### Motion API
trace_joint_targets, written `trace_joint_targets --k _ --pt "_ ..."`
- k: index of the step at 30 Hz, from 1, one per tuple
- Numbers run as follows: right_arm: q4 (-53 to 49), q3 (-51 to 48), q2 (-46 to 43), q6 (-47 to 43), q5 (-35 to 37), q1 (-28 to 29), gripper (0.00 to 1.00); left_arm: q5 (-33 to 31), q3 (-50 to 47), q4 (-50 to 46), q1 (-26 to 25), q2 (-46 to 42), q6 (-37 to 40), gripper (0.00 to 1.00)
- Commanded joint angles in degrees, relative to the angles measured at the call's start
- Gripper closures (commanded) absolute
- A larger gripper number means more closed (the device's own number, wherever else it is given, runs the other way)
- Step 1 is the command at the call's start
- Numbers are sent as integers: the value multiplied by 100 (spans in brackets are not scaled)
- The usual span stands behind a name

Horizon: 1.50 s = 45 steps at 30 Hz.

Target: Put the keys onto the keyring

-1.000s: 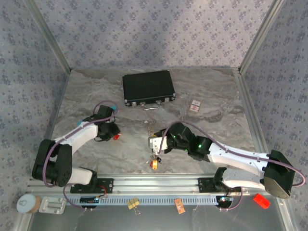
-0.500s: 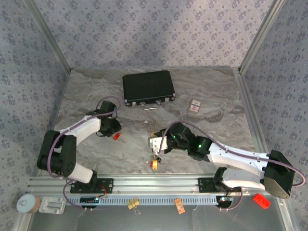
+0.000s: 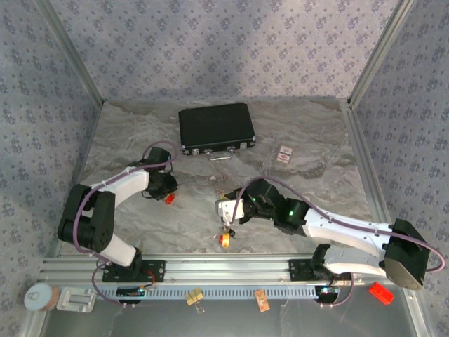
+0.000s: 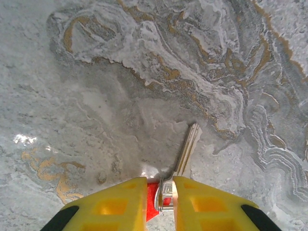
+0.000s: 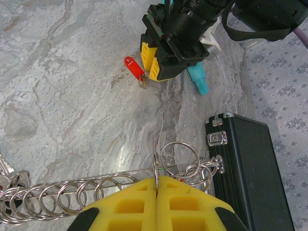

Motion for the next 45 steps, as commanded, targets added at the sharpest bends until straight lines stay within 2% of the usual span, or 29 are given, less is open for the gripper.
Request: trace_joint_targets --k 1,23,33,38,45 --pt "61 22 -16 77 22 32 100 73 106 29 -13 38 53 80" --pt "42 30 -7 89 0 26 100 100 82 144 -57 95 44 86" --pt "49 35 0 88 0 32 100 130 39 155 -77 185 27 84" --pt "38 36 -9 94 7 32 100 117 46 161 -92 168 27 87" --pt "20 36 -16 90 9 32 100 67 56 119 -92 88 43 96"
